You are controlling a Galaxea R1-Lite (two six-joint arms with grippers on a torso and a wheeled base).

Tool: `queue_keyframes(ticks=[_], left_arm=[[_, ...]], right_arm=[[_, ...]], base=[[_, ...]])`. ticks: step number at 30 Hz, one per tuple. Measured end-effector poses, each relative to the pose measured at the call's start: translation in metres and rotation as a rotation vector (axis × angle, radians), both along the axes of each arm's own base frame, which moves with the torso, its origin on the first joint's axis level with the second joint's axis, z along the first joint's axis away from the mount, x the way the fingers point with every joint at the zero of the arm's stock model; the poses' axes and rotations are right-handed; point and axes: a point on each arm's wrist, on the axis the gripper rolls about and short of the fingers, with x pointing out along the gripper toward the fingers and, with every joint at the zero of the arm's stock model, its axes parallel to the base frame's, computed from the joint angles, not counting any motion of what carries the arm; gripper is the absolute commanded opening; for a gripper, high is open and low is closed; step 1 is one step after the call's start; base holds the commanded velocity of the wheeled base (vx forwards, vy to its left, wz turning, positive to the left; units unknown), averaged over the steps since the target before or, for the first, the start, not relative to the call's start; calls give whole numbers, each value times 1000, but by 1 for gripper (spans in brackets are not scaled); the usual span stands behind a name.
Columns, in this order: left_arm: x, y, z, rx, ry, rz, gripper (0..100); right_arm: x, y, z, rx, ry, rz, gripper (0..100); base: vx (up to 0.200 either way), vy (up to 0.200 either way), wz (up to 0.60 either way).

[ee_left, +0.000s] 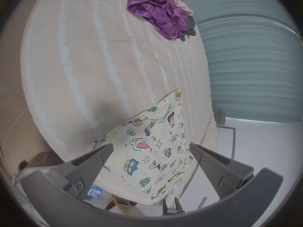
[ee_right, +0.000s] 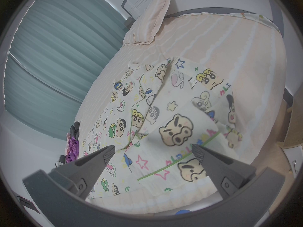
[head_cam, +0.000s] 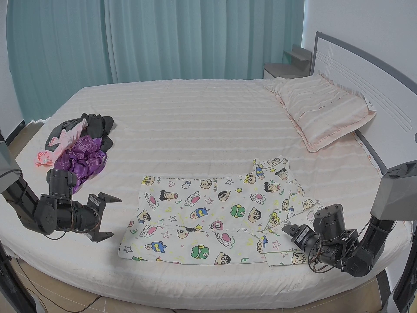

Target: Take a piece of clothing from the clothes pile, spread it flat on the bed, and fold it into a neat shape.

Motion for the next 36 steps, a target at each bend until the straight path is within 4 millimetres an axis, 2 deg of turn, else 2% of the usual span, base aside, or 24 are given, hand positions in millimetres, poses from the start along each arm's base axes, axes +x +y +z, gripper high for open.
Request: queue_keyframes(ticks=[11, 22, 36], left_arm=[[-11, -10, -4, 6, -39, -35, 100], [-11, -14, -5, 33, -33, -9, 100], [-14, -17, -4, 37, -34, -26, 100]], right_arm=[[0, 0, 6, 9, -18, 0, 100], [-1, -1, 8, 12, -24, -1, 100], [-1, -1, 9, 13, -25, -2, 100]], base=[[0, 0, 0], [0, 0, 0], [0, 200, 0]])
